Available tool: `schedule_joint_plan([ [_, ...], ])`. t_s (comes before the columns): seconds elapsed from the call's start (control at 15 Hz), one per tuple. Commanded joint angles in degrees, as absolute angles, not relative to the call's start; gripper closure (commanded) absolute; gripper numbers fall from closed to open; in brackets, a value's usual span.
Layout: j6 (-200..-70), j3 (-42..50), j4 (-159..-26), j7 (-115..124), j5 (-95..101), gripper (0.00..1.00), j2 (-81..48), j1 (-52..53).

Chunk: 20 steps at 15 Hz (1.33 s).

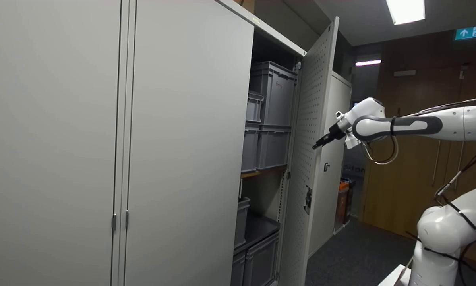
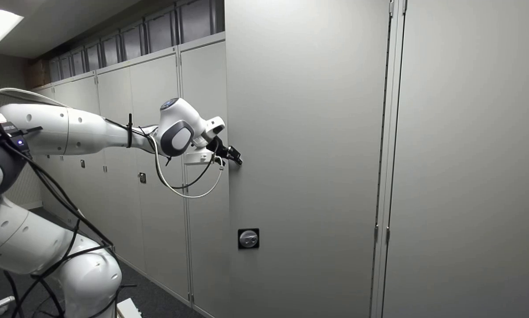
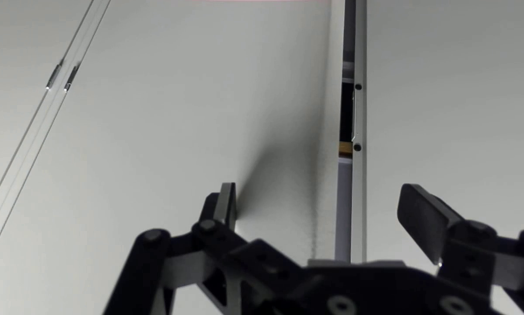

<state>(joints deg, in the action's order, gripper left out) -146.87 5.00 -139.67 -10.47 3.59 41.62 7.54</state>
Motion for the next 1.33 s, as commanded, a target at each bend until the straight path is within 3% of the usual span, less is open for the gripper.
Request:
schedule_joint_plan([
  [0.0,-146.59,4.19,-135.81,-11.45,1.79,0.00,38.16,8.59],
  [1.27,-144.39,-0.07,-127.77,-9.52,1.80,0.00,28.15,8.02],
])
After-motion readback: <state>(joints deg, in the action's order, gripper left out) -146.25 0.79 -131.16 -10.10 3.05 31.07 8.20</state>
